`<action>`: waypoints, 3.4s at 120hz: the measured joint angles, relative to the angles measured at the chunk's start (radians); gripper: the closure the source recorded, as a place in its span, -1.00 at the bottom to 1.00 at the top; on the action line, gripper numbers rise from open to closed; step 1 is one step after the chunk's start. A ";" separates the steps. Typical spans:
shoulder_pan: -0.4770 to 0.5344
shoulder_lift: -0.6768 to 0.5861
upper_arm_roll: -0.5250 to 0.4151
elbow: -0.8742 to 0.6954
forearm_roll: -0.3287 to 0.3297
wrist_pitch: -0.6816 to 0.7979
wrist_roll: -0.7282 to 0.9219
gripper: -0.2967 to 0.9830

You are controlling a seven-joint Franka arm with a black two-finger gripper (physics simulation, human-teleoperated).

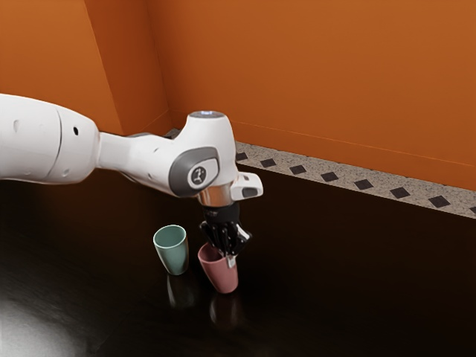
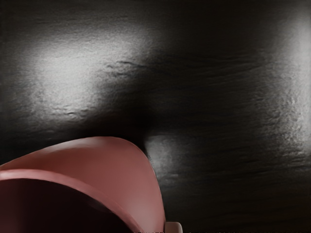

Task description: Place the right cup onto the left cup

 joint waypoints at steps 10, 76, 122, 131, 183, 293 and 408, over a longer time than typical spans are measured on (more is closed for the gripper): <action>0.000 -0.015 -0.001 0.011 0.024 -0.017 -0.007 0.69; 0.008 -0.022 0.013 0.248 0.190 -0.262 -0.046 0.69; 0.011 -0.039 0.086 0.249 0.209 -0.342 -0.053 0.69; 0.006 -0.049 0.101 0.246 0.210 -0.354 -0.054 0.69; 0.006 -0.078 0.146 0.188 0.216 -0.374 -0.060 0.69; 0.006 -0.012 0.150 0.194 0.209 -0.341 -0.064 0.54; -0.080 -0.201 0.188 0.205 0.197 -0.419 -0.032 -0.45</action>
